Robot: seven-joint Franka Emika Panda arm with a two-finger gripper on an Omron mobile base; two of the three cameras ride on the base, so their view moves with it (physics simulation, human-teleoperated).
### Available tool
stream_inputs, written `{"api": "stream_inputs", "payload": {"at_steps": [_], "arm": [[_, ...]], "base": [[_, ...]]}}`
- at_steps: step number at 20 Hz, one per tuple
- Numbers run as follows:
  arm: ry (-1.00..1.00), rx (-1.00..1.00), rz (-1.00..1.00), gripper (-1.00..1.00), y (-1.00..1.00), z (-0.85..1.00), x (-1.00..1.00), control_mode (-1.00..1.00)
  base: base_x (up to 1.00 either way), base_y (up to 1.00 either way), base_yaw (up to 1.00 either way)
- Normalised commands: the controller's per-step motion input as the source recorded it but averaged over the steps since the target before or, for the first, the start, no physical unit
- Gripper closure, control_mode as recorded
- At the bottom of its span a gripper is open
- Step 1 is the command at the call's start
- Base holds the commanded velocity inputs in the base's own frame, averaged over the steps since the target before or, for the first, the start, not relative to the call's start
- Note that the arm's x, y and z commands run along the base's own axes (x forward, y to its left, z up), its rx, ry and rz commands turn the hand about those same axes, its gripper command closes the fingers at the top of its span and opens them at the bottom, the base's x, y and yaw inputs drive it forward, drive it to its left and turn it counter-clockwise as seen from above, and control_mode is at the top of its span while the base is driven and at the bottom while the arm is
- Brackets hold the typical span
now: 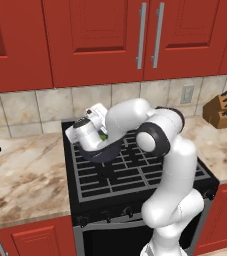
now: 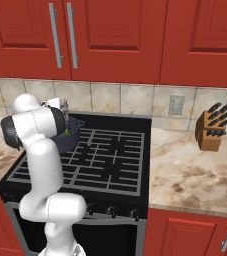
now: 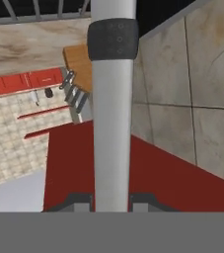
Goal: Put the bell pepper and avocado in the pot. Retrieve the spatula and lightly stir the vegetables in the pot.
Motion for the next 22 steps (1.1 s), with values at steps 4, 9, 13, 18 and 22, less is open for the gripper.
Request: {"api": "stream_inputs", "payload": {"at_steps": [4,9,13,18,22], "arm": [[-0.03,0.05,-0.02,1.0,0.05,-0.21,0.0,-1.0],[-0.15,0.0,-0.08,1.0,0.03,-0.07,0.0,-1.0],[-0.16,-0.05,-0.11,1.0,0.06,0.02,0.04,-1.0],[-0.1,-0.01,-0.07,1.0,0.09,0.06,0.0,-1.0],[-0.04,0.0,-0.05,1.0,0.06,0.04,0.0,-1.0]], "base": [[0.0,0.0,0.0],[0.0,0.0,0.0],[0.0,0.0,0.0],[0.0,0.0,0.0],[0.0,0.0,0.0]]}}
